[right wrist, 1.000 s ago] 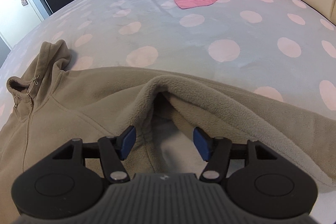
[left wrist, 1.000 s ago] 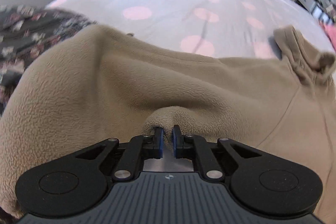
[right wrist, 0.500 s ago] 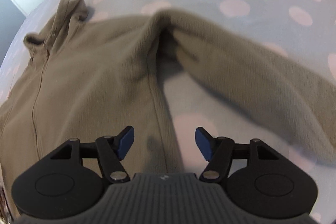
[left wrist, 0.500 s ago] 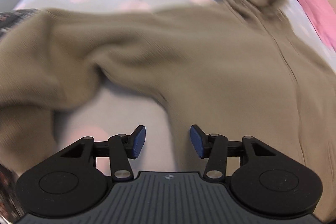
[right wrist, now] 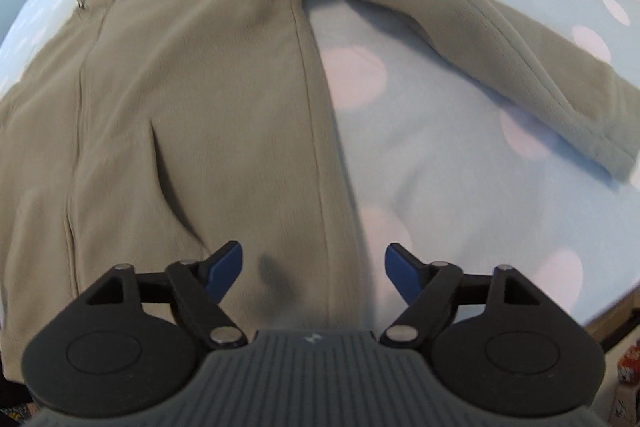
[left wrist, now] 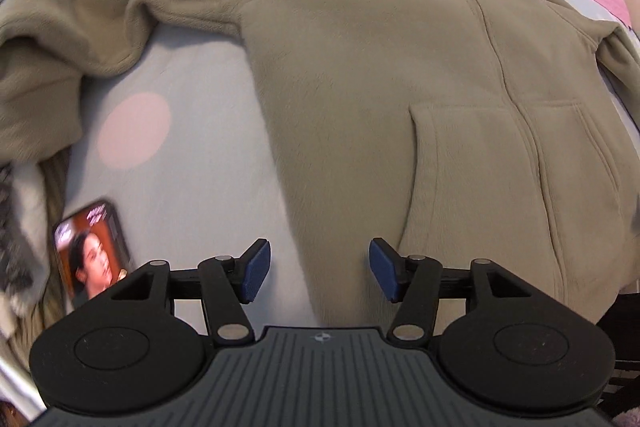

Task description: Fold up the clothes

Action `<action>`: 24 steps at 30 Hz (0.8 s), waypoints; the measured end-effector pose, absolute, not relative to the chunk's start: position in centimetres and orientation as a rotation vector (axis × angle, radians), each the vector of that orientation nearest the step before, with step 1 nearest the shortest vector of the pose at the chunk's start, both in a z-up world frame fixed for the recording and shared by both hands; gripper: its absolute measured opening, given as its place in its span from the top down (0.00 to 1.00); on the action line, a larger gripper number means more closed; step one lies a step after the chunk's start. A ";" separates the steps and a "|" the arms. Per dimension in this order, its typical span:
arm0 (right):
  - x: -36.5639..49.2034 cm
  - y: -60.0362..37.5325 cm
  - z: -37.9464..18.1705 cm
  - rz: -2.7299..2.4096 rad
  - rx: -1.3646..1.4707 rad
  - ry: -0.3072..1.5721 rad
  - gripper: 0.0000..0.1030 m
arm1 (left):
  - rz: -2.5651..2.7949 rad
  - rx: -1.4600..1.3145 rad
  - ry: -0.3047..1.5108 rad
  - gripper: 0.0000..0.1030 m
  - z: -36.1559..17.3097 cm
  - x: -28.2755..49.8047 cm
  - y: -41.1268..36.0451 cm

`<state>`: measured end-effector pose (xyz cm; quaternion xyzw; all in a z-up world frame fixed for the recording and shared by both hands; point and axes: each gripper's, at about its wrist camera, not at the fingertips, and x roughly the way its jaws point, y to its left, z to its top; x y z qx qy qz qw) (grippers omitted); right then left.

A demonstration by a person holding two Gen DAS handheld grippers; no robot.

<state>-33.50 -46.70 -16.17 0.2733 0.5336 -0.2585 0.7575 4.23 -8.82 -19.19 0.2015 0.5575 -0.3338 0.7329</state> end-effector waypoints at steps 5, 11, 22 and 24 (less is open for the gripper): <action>-35.5 -45.3 -17.7 -0.541 0.641 1.269 0.17 | -0.682 0.386 1.264 0.46 -19.2 2.0 -6.6; -36.1 -43.2 -18.1 -0.478 0.548 1.368 0.79 | -0.669 0.423 1.295 0.46 -20.4 -0.4 -5.5; -35.1 -43.9 -20.5 -0.503 0.417 1.561 0.82 | -0.704 0.467 1.383 0.39 -22.0 -1.5 -5.4; -34.7 -44.0 -20.9 -0.512 0.420 1.575 0.81 | -0.709 0.474 1.420 0.39 -23.3 -1.7 -5.6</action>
